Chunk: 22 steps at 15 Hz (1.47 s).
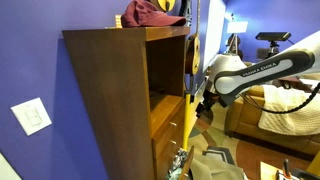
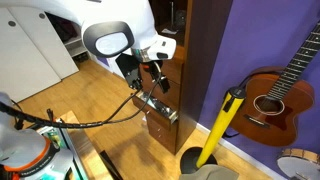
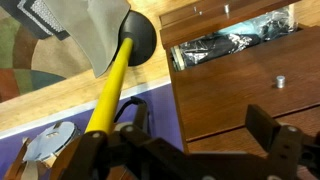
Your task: Remove the cap from on top of the cabinet and put it in the top shelf
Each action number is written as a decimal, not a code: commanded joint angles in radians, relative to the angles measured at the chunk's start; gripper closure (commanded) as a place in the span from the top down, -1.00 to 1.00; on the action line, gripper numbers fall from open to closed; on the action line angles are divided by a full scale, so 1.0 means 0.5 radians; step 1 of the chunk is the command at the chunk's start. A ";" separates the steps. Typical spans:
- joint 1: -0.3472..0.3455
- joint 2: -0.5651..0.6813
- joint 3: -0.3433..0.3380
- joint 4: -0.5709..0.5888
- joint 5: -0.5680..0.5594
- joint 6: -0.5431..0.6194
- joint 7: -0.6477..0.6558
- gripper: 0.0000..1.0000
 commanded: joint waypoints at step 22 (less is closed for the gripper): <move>-0.147 -0.145 0.050 0.215 -0.189 -0.177 0.112 1.00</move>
